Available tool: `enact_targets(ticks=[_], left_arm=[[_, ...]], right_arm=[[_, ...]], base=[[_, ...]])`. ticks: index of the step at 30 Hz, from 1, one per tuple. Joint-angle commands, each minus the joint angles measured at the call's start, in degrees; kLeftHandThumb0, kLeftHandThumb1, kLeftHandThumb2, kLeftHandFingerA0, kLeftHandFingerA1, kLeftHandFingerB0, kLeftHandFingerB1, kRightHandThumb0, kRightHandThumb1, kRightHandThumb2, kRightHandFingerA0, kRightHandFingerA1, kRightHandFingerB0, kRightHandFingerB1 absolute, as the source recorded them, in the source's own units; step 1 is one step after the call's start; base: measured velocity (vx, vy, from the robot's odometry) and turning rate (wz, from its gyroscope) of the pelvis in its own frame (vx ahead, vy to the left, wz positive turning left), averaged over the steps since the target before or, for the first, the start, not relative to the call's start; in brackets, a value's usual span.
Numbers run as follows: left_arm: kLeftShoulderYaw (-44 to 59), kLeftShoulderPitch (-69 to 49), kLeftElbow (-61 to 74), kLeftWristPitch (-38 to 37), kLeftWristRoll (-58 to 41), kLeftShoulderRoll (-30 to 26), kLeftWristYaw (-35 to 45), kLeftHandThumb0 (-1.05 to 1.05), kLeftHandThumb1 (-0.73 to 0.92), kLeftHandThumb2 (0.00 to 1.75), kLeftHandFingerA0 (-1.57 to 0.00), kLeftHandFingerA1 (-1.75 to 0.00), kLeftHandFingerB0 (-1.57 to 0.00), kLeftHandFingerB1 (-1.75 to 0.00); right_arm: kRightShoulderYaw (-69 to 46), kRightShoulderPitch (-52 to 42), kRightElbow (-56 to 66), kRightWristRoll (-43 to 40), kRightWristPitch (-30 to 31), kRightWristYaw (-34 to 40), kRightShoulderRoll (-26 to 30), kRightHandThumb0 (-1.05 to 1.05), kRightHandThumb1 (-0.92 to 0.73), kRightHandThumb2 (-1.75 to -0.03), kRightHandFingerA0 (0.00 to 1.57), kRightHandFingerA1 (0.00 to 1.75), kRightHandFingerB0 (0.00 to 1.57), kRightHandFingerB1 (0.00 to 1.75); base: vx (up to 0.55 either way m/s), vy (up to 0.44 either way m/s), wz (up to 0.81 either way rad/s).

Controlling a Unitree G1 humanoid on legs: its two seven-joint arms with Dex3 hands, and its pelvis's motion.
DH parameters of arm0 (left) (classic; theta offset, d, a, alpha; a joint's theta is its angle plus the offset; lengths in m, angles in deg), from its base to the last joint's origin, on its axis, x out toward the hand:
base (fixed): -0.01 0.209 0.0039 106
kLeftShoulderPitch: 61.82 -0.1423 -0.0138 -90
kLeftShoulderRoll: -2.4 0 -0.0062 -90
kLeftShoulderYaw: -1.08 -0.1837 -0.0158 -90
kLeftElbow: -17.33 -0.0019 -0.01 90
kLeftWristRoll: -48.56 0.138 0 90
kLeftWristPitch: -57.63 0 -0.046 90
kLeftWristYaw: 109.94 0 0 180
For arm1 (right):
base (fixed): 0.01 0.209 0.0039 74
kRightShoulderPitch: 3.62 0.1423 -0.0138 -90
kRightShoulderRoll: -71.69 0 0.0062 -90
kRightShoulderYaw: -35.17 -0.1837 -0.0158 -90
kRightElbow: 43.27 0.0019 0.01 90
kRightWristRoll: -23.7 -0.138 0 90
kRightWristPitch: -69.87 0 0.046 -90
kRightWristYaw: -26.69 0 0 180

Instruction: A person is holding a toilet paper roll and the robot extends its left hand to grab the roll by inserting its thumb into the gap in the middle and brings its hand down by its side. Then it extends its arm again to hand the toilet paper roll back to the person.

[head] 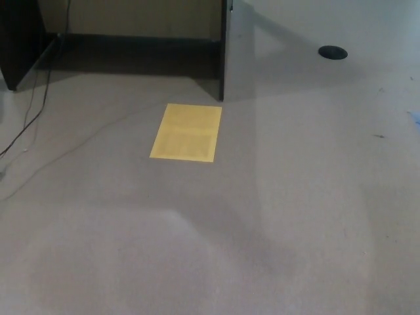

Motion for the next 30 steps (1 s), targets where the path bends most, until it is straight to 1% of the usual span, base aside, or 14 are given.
enact_targets(ticks=[1,4,6,8,9,10,14,15,17,18,20,24,27,30], left_arm=[[-1.61,1.27,-3.86,-7.31,2.56,-1.59,-5.8,-0.11,0.81,0.66,-0.9,-1.34,-0.76,-1.18],[-1.07,2.04,-4.5,-8.7,1.09,-1.21,-5.83,-0.08,0.78,0.72,-0.93,-1.33,-0.8,-1.14],[-0.46,2.78,-3.98,-9.95,0.17,-1.06,-5.81,-0.09,0.79,0.68,-0.94,-1.31,-0.8,-1.13],[0.38,4.16,-1.13,-12.17,-1.03,-0.92,-5.03,-0.12,0.77,0.72,-0.94,-1.34,-0.79,-1.14],[0.57,4.64,2.39,-11.72,-1.35,-0.81,-4.54,-0.09,0.78,0.72,-0.9,-1.43,-0.74,-1.22],[0.81,5.33,7.8,-10.9,-1.87,-0.63,-3.82,-0.09,0.78,0.72,-0.9,-1.43,-0.74,-1.22],[0.78,6.3,18.39,-9.69,-2.66,-0.42,-1.51,-0.11,0.78,0.75,-0.92,-1.33,-0.77,-1.16],[0.24,7.4,20.83,-10.42,-2.7,-0.38,-0.76,-0.05,0.77,0.77,-0.96,-1.29,-0.8,-1.13],[-1.61,9.91,29.62,-5.17,-3.16,0.24,2.46,-0.08,0.74,0.79,-0.98,-1.27,-0.8,-1.11],[-2.87,11.95,33.59,-2.88,-1.43,0.39,2.9,-0.04,0.75,0.74,-0.97,-1.19,-0.82,-1.01],[-4.18,13.98,37.63,-1.26,-0.76,0.64,4.01,0.0,0.74,0.75,-0.95,-1.2,-0.81,-1.02],[-8.34,19.68,49.1,6.99,3.09,3.06,5.98,0.04,0.75,0.72,-0.95,-1.28,-0.82,-1.09],[-11.26,25.43,53.5,10.99,3.85,4.85,8.33,-0.06,0.75,0.7,-0.96,-1.32,-0.8,-1.13],[-13.13,29.34,56.0,11.82,4.74,7.01,7.97,-0.06,0.74,0.7,-0.85,-1.42,-0.74,-1.21]], right_arm=[[-0.4,-0.31,-0.11,-0.2,0.43,0.03,0.69,-0.41,-0.72,-0.62,0.69,0.53,0.54,0.44],[-0.22,-0.19,-0.12,0.05,0.48,0.14,0.78,-0.42,-0.73,-0.62,0.66,0.54,0.54,0.44],[-0.21,-0.07,-0.02,0.08,0.56,0.19,0.84,-0.43,-0.73,-0.62,0.66,0.54,0.55,0.44],[-0.32,-0.04,-0.06,-0.05,0.68,0.05,0.85,-0.43,-0.73,-0.62,0.66,0.53,0.55,0.44],[-0.44,-0.1,-0.05,-0.2,0.63,-0.09,0.84,-0.42,-0.73,-0.62,0.65,0.52,0.55,0.44],[-0.62,-0.14,-0.05,-0.42,0.56,-0.3,0.82,-0.42,-0.73,-0.62,0.65,0.52,0.55,0.44],[-0.29,-0.64,0.06,-0.05,0.44,0.12,0.58,-0.42,-0.73,-0.62,0.66,0.52,0.55,0.44],[-0.33,-0.83,0.09,-0.08,0.23,0.39,0.55,-0.41,-0.72,-0.62,0.67,0.53,0.55,0.44],[-0.2,-1.24,0.06,0.08,0.18,0.61,0.66,-0.42,-0.72,-0.62,0.67,0.54,0.54,0.44],[-0.19,-1.32,0.19,0.07,0.33,0.46,0.67,-0.42,-0.73,-0.62,0.65,0.52,0.54,0.43],[-0.36,-1.62,0.37,-0.2,0.07,0.3,0.59,-0.42,-0.73,-0.62,0.64,0.52,0.54,0.44],[-0.29,-2.41,0.54,-0.16,-0.55,0.42,0.81,-0.41,-0.73,-0.62,0.65,0.54,0.55,0.45],[-0.4,-2.27,0.6,-0.26,-0.57,0.57,0.68,-0.41,-0.72,-0.62,0.65,0.54,0.55,0.45],[-0.48,-1.65,0.6,-0.32,-0.38,0.29,0.57,-0.41,-0.72,-0.62,0.66,0.55,0.55,0.45]], base=[[0.0,0.0,0.0],[0.0,0.0,0.0],[0.0,0.0,0.0],[0.0,0.0,0.0],[0.0,0.0,0.0],[0.0,0.0,0.0],[0.0,0.0,0.0],[0.0,0.0,0.0],[0.0,0.0,0.0],[0.0,0.0,0.0],[0.0,0.0,0.0],[0.0,0.0,0.0],[0.0,0.0,0.0],[0.0,0.0,0.0]])
